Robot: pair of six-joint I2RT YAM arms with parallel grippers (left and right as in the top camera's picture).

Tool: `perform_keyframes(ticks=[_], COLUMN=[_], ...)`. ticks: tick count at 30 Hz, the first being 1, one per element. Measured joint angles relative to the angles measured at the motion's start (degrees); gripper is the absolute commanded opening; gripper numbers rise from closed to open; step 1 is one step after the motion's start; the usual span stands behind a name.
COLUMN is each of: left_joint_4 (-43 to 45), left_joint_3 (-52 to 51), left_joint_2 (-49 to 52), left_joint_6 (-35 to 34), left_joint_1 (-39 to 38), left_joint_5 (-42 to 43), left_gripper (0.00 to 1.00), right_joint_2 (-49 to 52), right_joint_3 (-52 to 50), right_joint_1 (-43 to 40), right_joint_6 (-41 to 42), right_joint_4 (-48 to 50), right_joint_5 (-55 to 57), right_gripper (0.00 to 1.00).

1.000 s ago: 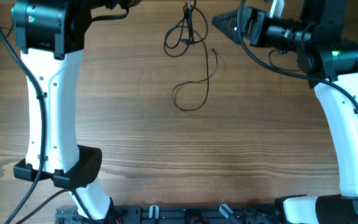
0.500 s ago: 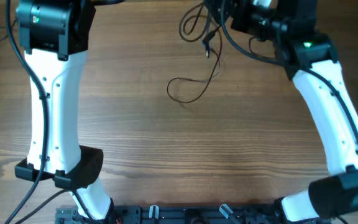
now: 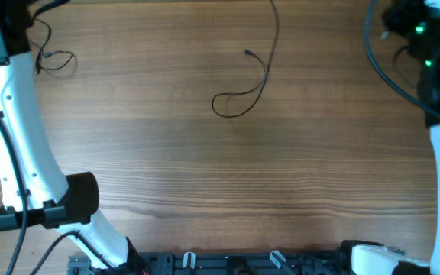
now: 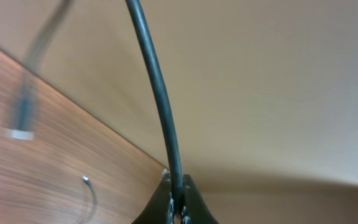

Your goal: Untangle cables

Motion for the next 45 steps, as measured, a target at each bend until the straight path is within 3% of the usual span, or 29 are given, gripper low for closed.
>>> perform_keyframes(ticks=[5,7,8,11,12,13,15,17,18,21,23,27,32,34,36,39,45], left_joint_4=[-12.5,-15.8,-16.4,-16.5,-15.8,-13.0,-9.5,-7.0,-6.3,-7.3,-10.9,-15.3,-17.6,-18.3,-18.8,-19.0,-19.0], left_joint_3=[0.0,0.1,0.2,0.2,0.1,0.1,0.0,0.0,0.0,0.1,0.1,0.1,0.1,0.1,0.1,0.1,0.1], left_joint_2=[0.0,0.4,1.0,3.5,4.4,5.4,5.3,4.7,4.4,3.4,3.3,3.7,4.7,4.7,4.7,4.7,4.7], left_joint_6=[1.4,1.5,1.5,2.0,3.0,6.1,9.7,11.8,12.5,13.5,13.7,13.9,13.9,13.9,13.9,13.9,13.9], left_joint_1=[-0.7,-2.4,-2.3,4.3,8.0,12.1,11.8,7.2,4.5,-1.0,-4.0,-7.6,-7.7,-7.7,-7.7,-7.7,-7.7], left_joint_5=[-19.0,-30.4,-35.1,-44.9,-45.3,-42.8,-35.7,-28.2,-24.9,-20.9,-20.3,-23.7,-26.2,-26.6,-26.7,-27.0,-27.0], left_gripper=[0.04,0.04,0.04,0.04,0.04,0.04,0.04,0.04,0.04,0.04,0.04,0.04,0.04,0.04,0.04,0.04,0.04], right_joint_2=[-1.9,-2.0,-2.1,-2.7,-2.8,-2.9,-2.8,-2.8,-2.8,-2.8,-1.1,8.4,25.4,31.2,36.9,42.7,43.3], right_joint_3=[0.8,4.5,6.7,11.5,12.0,12.0,12.0,12.0,12.0,12.1,12.8,12.8,10.2,10.1,10.1,10.0,7.3], right_joint_1=[-4.3,-5.2,-6.1,-15.8,-19.8,-20.7,-20.0,-20.0,-20.0,-19.9,-18.2,-8.6,3.5,4.7,4.7,4.7,4.7], right_joint_6=[-0.5,-2.9,-4.1,-6.0,-6.1,-6.3,-6.6,-6.8,-6.7,-6.5,-6.9,-6.8,-2.7,1.3,3.7,5.8,8.8], right_joint_4=[1.9,0.7,-0.6,-2.6,-4.2,-5.2,-6.2,-6.2,-6.2,-9.7,-19.5,-36.0,-36.5,-36.5,-36.6,-38.2,-38.2], right_joint_5=[1.9,-0.8,-1.0,7.2,9.9,9.8,4.2,-3.3,-8.7,-19.5,-23.1,-25.2,-20.3,-16.2,-13.9,-12.2,-9.0], right_gripper=[0.04,0.05,0.1,0.76,0.92,0.98,0.72,0.65,0.77,0.93,0.99,1.0,1.0,0.93,1.0,1.0,1.0])
